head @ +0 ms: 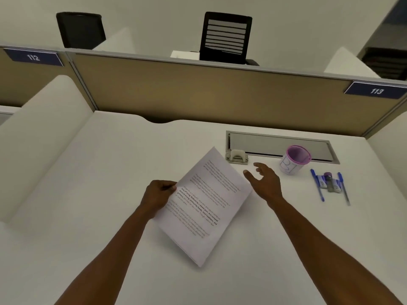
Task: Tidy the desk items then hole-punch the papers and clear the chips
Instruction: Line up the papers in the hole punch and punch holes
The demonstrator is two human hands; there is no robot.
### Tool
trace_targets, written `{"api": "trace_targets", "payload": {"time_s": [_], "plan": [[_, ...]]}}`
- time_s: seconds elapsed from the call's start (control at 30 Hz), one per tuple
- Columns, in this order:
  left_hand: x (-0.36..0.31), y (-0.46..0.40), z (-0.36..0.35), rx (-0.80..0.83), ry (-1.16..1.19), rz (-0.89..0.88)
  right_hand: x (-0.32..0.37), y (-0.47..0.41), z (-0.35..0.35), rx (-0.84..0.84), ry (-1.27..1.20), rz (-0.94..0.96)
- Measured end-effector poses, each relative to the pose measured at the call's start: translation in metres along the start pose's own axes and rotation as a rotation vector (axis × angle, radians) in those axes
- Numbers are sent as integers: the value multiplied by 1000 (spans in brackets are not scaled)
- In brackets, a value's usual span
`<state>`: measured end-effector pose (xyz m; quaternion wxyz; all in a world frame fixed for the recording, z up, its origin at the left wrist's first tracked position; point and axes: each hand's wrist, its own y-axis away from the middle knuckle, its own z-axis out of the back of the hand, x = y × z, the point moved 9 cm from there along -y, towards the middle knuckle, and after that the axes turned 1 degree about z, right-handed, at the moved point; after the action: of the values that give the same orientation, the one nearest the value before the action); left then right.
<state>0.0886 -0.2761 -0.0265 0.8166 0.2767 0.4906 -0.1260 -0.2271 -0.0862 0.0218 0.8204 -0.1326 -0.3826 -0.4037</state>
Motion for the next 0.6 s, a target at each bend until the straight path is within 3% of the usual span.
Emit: {"api": "trace_targets", "payload": {"time_s": [0.1, 0.27, 0.6], "plan": [[-20, -11, -16, 74, -46, -8, 6, -26, -7, 255, 142, 65], [-41, -23, -47, 254, -55, -9, -16, -39, -23, 543, -76, -34], [-49, -54, -96, 318, -330, 30, -75, -23, -29, 541, -492, -265]]}}
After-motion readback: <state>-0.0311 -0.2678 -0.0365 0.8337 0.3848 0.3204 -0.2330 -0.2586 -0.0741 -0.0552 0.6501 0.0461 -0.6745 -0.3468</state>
